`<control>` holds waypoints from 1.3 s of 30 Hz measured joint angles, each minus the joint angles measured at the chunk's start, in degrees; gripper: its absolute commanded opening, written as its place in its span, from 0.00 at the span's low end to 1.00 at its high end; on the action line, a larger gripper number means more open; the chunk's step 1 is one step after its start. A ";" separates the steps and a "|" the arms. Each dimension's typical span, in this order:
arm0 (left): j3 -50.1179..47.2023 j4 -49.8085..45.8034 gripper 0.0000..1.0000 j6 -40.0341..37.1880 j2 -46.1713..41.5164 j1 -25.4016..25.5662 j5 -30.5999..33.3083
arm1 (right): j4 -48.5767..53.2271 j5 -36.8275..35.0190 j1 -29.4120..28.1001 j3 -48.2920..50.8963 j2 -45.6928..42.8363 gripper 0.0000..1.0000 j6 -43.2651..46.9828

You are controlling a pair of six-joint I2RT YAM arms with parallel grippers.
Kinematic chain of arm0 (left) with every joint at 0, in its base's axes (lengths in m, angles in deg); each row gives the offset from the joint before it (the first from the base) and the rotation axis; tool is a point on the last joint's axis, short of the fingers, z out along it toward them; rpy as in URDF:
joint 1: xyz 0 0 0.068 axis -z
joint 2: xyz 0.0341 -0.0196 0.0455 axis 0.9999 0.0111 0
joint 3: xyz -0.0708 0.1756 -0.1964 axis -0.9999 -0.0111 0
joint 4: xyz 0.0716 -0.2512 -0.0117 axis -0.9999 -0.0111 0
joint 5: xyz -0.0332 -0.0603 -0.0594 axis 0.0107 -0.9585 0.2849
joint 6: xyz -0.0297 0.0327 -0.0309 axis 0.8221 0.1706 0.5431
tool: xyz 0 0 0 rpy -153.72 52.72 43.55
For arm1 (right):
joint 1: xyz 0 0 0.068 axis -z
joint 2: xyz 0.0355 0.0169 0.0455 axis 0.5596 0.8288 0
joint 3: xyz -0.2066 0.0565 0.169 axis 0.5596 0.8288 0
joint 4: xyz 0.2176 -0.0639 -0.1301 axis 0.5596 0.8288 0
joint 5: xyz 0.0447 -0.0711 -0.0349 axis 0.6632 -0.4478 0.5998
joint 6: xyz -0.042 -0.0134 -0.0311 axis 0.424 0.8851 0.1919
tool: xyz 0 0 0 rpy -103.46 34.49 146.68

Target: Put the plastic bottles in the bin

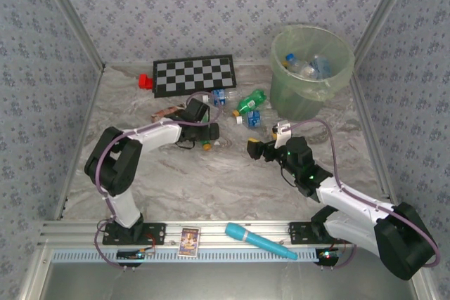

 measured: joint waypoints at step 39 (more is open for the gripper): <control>-13.88 7.26 0.27 -8.66 -21.77 15.43 1.11 | 5.55 8.09 6.54 -6.64 -0.20 0.94 -8.15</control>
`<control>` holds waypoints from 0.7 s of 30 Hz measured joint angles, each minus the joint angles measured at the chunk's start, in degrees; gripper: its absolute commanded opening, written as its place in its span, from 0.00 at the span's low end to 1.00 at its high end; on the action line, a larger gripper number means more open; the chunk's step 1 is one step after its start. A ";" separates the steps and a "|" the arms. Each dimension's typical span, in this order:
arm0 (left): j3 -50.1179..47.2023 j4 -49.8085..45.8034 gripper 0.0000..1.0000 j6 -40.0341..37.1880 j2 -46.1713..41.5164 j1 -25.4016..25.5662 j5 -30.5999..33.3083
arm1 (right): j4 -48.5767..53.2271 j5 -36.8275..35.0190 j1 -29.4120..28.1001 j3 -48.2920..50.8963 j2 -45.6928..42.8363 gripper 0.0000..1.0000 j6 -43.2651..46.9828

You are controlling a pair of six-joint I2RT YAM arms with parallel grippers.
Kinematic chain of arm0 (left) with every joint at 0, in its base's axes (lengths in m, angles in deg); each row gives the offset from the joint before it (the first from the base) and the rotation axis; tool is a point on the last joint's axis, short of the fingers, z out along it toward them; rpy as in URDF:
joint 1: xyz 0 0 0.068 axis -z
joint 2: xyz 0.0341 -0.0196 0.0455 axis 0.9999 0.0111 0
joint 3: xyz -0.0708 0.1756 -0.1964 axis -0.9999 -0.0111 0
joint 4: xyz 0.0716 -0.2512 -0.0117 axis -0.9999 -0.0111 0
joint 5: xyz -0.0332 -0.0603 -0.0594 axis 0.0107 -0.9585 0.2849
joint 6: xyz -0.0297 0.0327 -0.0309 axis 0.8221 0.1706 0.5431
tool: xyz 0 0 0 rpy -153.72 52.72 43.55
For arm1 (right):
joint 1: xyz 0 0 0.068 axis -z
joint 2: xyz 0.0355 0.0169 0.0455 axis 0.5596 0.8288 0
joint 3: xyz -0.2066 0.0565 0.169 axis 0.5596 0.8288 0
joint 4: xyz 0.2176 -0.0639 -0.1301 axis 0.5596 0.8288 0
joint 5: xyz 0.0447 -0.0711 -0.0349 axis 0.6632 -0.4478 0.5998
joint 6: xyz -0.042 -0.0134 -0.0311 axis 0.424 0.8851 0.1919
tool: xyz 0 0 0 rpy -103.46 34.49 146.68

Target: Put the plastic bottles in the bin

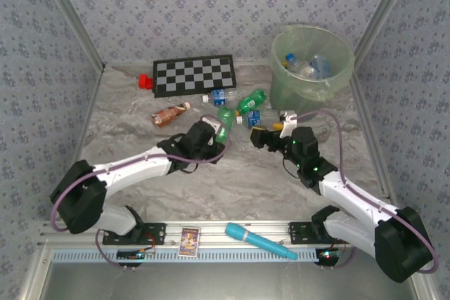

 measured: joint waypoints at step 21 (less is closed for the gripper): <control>-8.85 2.47 0.27 -5.92 -17.90 5.79 -0.28 | 23.34 24.15 -5.90 -28.65 16.11 0.86 -3.10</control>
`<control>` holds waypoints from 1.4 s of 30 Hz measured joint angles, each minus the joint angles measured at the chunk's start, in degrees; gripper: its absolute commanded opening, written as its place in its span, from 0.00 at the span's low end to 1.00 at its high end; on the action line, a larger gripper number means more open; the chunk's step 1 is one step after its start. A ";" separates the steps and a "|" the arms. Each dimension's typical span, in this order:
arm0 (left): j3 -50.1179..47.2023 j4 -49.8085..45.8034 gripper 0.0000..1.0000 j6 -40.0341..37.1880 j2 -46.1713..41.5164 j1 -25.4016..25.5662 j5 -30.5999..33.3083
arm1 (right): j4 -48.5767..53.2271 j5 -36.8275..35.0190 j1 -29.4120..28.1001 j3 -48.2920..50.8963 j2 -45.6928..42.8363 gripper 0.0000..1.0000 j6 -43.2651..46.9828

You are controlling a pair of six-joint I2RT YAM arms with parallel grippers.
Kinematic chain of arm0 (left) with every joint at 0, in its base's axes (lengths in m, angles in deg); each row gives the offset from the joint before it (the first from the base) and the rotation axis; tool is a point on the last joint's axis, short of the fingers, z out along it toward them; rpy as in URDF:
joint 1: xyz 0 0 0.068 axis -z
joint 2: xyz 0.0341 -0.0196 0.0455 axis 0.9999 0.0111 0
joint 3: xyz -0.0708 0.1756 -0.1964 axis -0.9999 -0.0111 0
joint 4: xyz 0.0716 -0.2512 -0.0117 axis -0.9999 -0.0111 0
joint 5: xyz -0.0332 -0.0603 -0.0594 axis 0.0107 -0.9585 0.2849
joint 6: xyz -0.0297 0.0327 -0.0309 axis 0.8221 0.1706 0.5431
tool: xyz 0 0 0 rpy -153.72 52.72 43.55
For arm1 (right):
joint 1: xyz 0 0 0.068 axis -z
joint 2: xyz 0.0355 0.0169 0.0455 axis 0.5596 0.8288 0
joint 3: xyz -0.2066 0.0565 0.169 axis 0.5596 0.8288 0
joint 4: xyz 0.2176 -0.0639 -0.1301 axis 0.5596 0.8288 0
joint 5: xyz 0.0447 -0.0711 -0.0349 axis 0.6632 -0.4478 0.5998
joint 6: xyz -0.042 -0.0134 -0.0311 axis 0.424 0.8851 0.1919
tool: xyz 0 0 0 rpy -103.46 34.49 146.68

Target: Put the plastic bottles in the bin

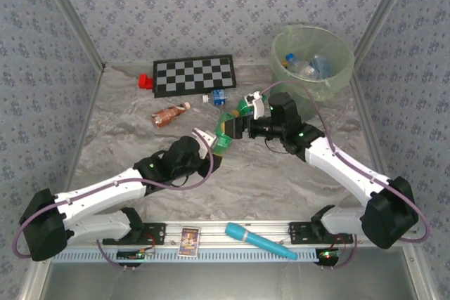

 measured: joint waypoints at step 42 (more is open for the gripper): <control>-3.06 -2.29 1.00 2.54 -14.93 0.98 5.27 | 16.26 -13.25 20.68 -23.56 -5.49 0.55 1.99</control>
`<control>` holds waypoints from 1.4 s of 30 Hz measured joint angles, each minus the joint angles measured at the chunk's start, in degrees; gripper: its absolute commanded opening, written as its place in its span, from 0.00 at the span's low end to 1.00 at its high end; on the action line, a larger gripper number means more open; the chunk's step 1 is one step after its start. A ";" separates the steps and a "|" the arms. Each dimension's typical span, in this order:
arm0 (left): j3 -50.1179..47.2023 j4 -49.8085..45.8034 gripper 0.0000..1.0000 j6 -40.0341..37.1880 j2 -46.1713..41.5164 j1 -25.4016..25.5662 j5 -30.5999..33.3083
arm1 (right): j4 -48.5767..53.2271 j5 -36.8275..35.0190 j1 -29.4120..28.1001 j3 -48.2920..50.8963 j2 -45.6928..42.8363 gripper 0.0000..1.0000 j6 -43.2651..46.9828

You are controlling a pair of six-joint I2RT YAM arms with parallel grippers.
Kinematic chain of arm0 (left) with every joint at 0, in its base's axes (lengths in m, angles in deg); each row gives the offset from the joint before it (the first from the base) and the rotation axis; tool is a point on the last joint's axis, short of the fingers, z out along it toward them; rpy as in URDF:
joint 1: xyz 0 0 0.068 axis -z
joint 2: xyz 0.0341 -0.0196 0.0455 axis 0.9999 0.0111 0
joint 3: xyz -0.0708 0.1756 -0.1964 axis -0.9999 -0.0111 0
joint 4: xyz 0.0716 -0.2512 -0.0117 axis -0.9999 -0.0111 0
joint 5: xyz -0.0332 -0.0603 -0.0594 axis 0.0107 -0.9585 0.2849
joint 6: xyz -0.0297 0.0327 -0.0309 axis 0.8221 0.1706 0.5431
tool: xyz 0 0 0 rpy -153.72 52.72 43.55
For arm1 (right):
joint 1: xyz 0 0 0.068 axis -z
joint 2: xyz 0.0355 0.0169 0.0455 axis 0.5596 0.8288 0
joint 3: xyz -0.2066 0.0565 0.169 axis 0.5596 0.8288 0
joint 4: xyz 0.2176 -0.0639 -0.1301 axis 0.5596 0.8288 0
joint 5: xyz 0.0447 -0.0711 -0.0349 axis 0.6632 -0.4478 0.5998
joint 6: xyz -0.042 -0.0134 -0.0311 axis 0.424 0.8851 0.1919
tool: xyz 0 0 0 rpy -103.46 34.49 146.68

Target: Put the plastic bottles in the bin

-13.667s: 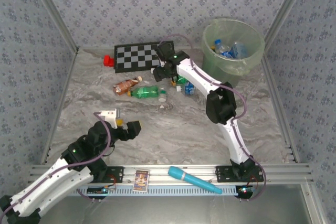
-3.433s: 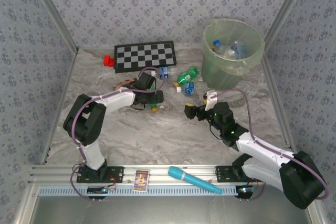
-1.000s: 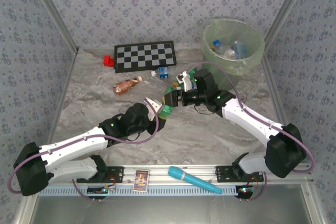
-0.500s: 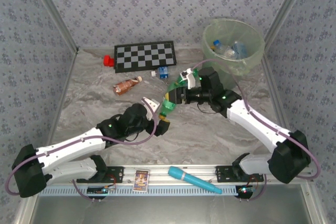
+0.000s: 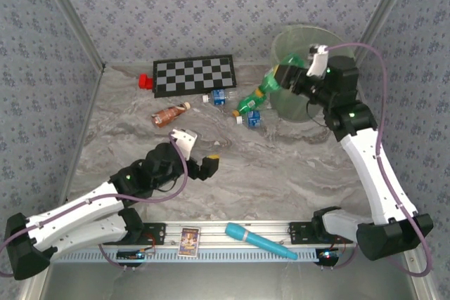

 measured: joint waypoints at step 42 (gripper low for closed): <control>-6.36 -7.21 1.00 6.34 -18.29 -0.02 1.44 | 8.81 -38.12 10.88 -41.70 44.87 1.00 21.14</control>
